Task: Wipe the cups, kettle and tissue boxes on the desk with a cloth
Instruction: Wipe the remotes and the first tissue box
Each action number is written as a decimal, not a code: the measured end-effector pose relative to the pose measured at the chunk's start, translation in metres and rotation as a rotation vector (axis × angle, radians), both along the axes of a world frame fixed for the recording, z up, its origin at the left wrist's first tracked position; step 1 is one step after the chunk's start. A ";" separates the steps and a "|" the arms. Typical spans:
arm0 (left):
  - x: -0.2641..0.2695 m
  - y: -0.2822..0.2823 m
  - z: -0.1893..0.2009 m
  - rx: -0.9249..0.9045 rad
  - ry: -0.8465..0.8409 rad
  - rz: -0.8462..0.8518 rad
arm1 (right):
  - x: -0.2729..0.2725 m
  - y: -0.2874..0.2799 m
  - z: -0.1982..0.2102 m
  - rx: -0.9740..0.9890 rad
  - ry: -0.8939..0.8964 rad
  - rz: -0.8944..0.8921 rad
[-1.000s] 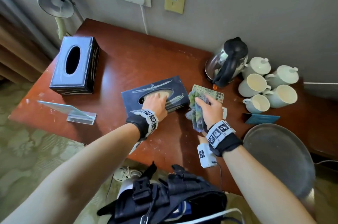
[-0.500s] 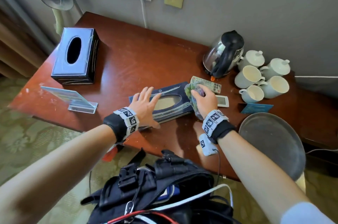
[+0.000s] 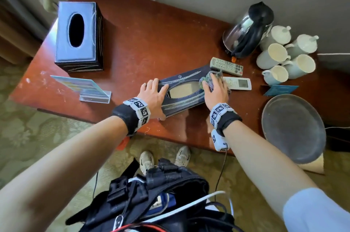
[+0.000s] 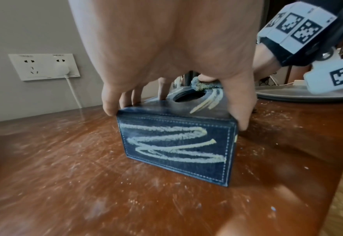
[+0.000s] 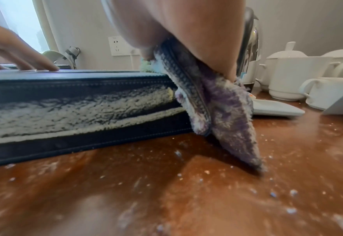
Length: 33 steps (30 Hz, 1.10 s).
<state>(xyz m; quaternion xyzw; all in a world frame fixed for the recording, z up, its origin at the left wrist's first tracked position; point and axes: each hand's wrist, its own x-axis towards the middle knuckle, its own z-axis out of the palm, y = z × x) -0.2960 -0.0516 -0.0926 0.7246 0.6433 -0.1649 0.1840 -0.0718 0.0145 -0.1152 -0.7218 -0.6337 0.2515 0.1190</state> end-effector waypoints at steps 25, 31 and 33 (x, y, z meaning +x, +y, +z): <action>0.001 -0.021 0.000 0.070 0.003 -0.238 | -0.006 -0.098 -0.025 0.253 0.061 -0.016; 0.022 -0.033 -0.007 0.097 0.011 -0.185 | 0.014 -0.065 -0.023 0.216 0.078 -0.070; 0.019 -0.032 -0.007 0.111 0.000 -0.187 | 0.014 -0.065 -0.022 0.195 0.071 -0.072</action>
